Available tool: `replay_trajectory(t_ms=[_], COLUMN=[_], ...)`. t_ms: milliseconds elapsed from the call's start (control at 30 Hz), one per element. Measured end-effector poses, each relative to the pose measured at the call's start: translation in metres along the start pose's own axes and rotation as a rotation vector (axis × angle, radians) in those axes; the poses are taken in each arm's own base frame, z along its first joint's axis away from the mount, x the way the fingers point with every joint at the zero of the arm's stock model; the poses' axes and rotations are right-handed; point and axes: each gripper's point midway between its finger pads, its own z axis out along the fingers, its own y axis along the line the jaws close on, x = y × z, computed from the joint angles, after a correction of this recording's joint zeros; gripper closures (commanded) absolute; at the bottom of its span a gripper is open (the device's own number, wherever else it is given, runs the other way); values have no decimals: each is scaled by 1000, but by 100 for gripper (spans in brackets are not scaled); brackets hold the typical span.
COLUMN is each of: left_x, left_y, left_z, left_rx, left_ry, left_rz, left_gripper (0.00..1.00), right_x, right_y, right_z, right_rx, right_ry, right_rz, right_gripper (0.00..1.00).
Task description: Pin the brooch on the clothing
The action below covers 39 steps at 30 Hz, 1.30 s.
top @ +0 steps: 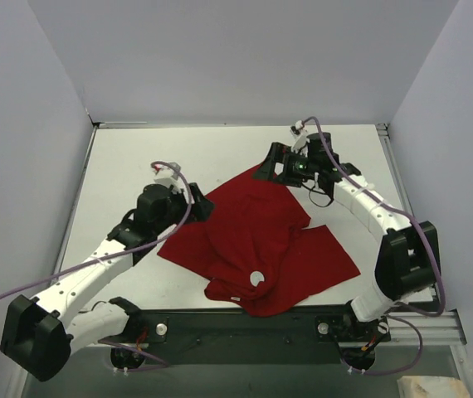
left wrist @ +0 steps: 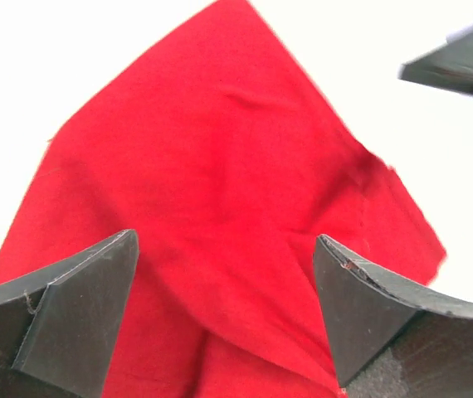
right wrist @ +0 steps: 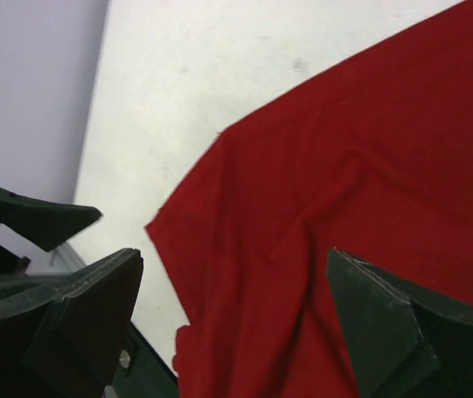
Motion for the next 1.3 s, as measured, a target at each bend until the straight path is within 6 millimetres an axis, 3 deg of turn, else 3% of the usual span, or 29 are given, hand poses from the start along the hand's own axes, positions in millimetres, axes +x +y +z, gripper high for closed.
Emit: replay_trajectory(t_ms=[100,200,267,367,633,733,800,1100,1167,1300], left_x=[-3,21,46,68,98,104,108,117,121,122], left_y=[65,121,149,168,184,188,189,188,188,186], left_z=[-2,-12,-22,-33,-47,-51,-53,-59,-59,-53], left_rx=[-156,-309,-401,-485,-603,-635,-649,-668,-664,-650], left_ry=[-1,46,108,177,308,347,366,400,405,398], left_rz=[-189,-356,-450,-525,-562,-560,-561,-571,-581,-597], left_gripper=[3,3,3,3,3,3,3,3,5,7], right_x=[-17,-28,-35,-41,-38,-34,-31,-29,-32,-39], right_y=[-19,-43,-58,-78,-141,-160,-169,-190,-190,-187], right_z=[16,27,33,44,76,82,88,114,117,127], right_rx=[118,242,313,385,523,552,559,558,554,531], right_ry=[28,52,63,86,161,183,198,214,212,200], right_rz=[-17,-27,-34,-31,23,49,66,113,119,134], right_gripper=[0,0,0,2,8,16,17,19,25,25])
